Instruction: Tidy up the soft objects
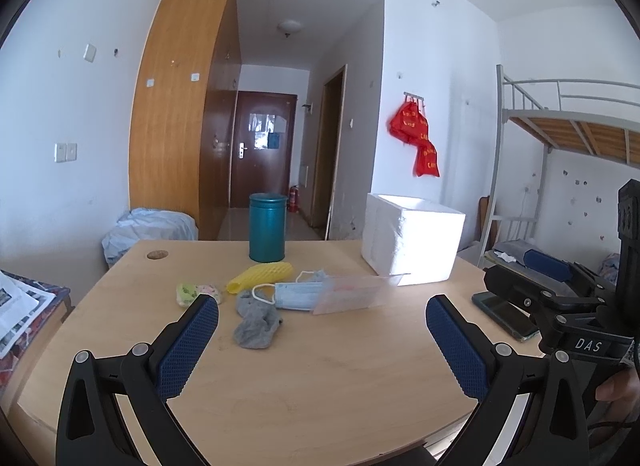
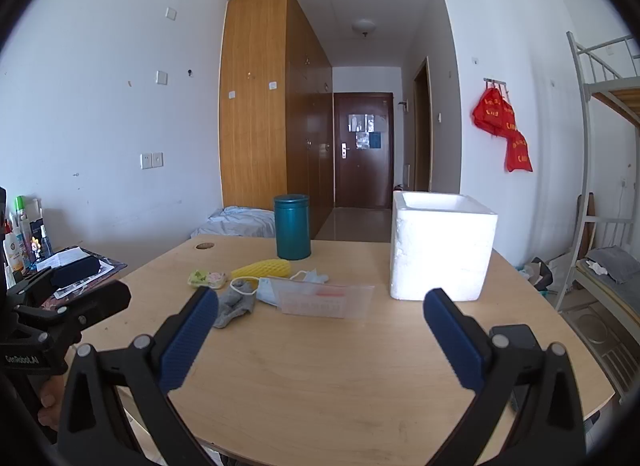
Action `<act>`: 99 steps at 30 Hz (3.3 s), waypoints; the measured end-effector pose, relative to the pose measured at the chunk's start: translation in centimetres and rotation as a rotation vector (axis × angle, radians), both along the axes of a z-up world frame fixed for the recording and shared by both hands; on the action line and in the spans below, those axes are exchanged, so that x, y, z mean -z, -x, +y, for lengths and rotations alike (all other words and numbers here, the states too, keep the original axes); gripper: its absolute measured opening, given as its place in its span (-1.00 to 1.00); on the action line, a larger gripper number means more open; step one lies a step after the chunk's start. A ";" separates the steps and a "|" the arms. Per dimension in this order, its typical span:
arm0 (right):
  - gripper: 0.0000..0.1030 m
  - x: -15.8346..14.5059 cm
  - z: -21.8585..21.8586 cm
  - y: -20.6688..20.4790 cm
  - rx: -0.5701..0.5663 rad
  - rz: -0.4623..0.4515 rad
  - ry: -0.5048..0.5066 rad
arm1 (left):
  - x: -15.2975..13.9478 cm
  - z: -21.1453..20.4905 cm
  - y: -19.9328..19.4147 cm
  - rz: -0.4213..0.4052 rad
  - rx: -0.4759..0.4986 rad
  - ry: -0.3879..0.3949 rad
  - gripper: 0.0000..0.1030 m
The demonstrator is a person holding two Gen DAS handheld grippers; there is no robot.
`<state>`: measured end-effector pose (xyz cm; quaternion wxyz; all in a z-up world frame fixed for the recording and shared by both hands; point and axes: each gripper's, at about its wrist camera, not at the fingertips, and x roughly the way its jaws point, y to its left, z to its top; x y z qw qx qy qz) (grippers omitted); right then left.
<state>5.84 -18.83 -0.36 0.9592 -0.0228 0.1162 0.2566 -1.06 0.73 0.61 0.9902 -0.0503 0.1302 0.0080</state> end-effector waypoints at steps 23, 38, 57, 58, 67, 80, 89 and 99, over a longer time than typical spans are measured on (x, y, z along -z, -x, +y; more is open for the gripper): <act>1.00 0.5 1.0 -0.8 -0.051 0.020 0.023 | 0.2 0.2 0.3 0.007 -0.010 0.002 1.00; 1.00 0.6 3.7 -4.3 -0.082 0.070 0.071 | 0.3 2.6 -2.8 0.063 -0.030 0.051 1.00; 1.00 1.8 6.3 -9.4 -0.130 0.131 0.133 | 1.8 5.2 -8.8 0.181 -0.023 0.101 1.00; 1.00 1.8 6.3 -9.6 -0.130 0.132 0.135 | 1.9 5.4 -9.2 0.188 -0.025 0.103 1.00; 1.00 2.1 6.9 -12.1 -0.145 0.154 0.172 | 2.5 5.4 -11.6 0.225 -0.020 0.096 1.00; 0.96 4.2 9.2 -15.5 -0.218 0.205 0.300 | 5.2 6.2 -15.6 0.328 -0.022 0.136 1.00; 0.77 5.5 10.3 -17.1 -0.263 0.268 0.335 | 6.9 6.6 -17.6 0.391 -0.014 0.150 1.00; 0.22 7.1 11.0 -18.0 -0.293 0.353 0.379 | 9.0 7.2 -19.5 0.489 -0.008 0.188 1.00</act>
